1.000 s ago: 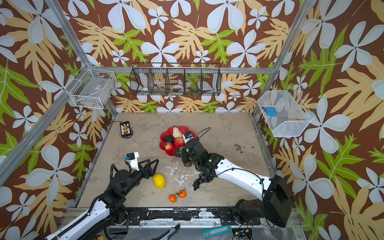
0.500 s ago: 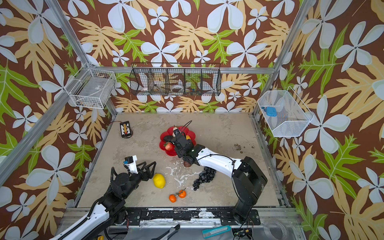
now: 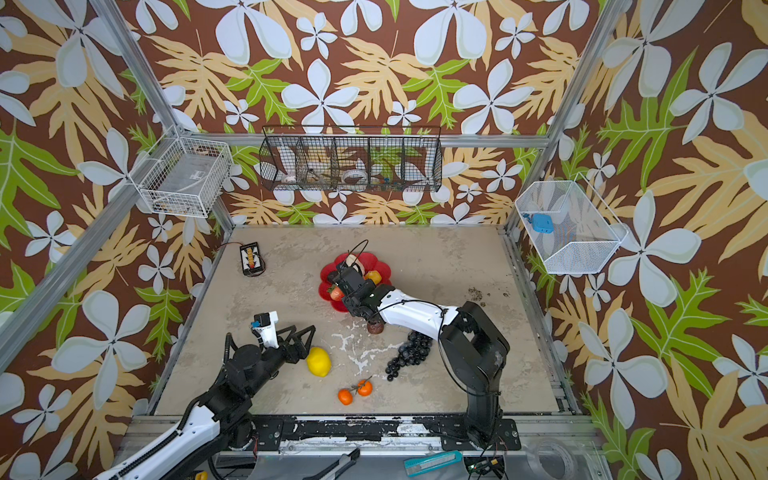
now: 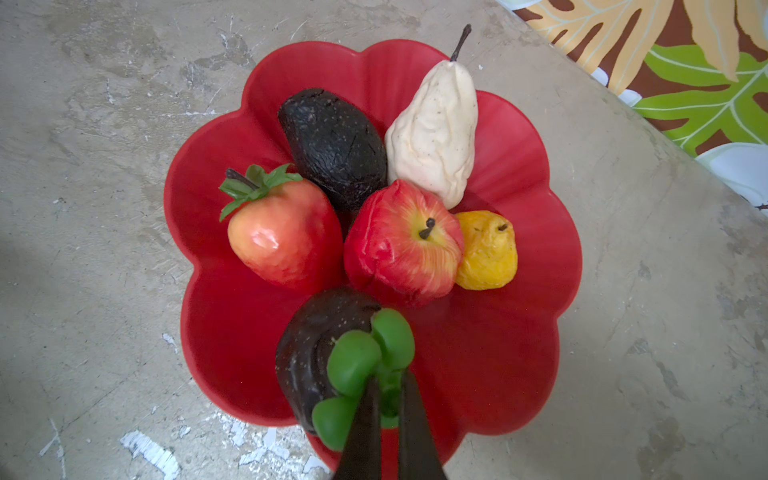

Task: Place and organize the fake fruits in the fruit bowl
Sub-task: 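Lower the mangosteen onto the red plate and open the right gripper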

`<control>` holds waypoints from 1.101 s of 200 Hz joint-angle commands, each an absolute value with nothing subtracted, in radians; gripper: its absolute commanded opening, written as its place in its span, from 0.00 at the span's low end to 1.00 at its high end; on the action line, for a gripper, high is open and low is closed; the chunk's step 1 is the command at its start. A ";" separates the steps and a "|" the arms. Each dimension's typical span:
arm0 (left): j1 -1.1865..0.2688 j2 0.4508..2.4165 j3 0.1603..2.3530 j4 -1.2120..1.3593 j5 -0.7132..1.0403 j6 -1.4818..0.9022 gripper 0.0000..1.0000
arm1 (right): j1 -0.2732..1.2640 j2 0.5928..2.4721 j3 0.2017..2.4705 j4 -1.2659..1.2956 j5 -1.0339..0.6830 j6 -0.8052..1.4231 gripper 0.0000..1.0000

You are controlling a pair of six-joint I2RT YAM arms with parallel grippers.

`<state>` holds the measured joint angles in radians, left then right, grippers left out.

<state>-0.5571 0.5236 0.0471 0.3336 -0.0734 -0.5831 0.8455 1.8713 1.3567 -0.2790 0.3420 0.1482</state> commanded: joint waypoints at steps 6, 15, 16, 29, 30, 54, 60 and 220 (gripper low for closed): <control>-0.557 0.527 0.048 0.369 -0.065 -0.587 0.86 | 0.846 1.893 1.375 -0.292 0.333 0.132 0.04; -0.557 0.528 0.048 0.370 -0.066 -0.587 0.86 | 0.847 1.904 1.382 -0.296 0.333 0.129 0.04; -0.557 0.528 0.048 0.370 -0.066 -0.587 0.86 | 0.847 1.905 1.382 -0.296 0.334 0.128 0.04; -0.557 0.530 0.049 0.368 -0.064 -0.588 0.86 | 0.847 1.922 1.391 -0.306 0.333 0.115 0.05; -0.557 0.530 0.049 0.368 -0.064 -0.589 0.86 | 0.847 1.923 1.392 -0.306 0.332 0.113 0.05; -0.556 0.528 0.049 0.367 -0.062 -0.589 0.86 | 0.847 1.940 1.402 -0.322 0.341 0.096 0.05; -0.557 0.530 0.049 0.368 -0.063 -0.588 0.86 | 0.847 1.943 1.404 -0.322 0.335 0.093 0.06; -0.556 0.554 0.049 0.380 -0.067 -0.585 0.86 | 0.859 1.959 1.439 -0.312 0.318 0.107 0.37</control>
<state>-0.5571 0.5537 0.0471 0.3534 -0.0666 -0.5831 0.8589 1.9678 1.4345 -0.3077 0.3351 0.0967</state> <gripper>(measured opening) 0.865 0.357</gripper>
